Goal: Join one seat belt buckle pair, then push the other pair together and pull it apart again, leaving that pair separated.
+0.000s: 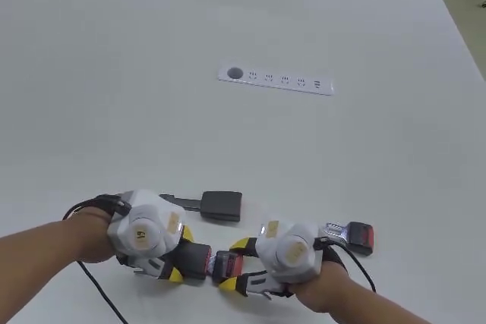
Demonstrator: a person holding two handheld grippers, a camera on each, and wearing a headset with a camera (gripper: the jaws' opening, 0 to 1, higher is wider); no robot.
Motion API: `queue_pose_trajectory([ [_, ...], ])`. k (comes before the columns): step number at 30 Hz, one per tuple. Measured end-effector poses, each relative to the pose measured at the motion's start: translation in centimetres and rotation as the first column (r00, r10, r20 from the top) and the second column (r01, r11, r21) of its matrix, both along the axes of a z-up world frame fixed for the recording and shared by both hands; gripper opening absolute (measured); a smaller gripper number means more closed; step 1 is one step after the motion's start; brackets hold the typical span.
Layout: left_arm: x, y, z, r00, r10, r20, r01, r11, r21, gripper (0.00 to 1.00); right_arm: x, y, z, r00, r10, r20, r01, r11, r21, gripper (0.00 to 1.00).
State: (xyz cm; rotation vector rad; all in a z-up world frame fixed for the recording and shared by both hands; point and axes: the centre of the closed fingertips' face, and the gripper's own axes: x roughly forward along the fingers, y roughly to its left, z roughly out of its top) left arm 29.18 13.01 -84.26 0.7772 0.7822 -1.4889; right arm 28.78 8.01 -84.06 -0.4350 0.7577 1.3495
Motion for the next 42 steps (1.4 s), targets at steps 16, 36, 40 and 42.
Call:
queue_pose_trajectory([
  [16,0.04,0.10,0.04,1.000,0.009,-0.009,-0.009,1.000,-0.012,0.34,-0.06,0.04,0.15,1.000,-0.013,0.002,0.013,1.000,0.020,0.34],
  [36,-0.07,0.07,0.03,1.000,0.004,-0.004,-0.004,1.000,-0.011,0.34,-0.12,-0.09,0.04,0.999,-0.035,0.010,0.034,0.999,0.034,0.34],
  [40,-0.08,0.06,0.01,1.000,0.007,-0.004,-0.007,1.000,-0.010,0.34,-0.11,-0.08,0.05,0.999,-0.031,0.007,0.031,0.999,0.033,0.34],
  [42,-0.08,0.06,0.01,1.000,0.006,-0.003,-0.006,1.000,-0.011,0.34,-0.13,-0.07,0.06,0.999,-0.031,0.007,0.031,0.999,0.033,0.34],
])
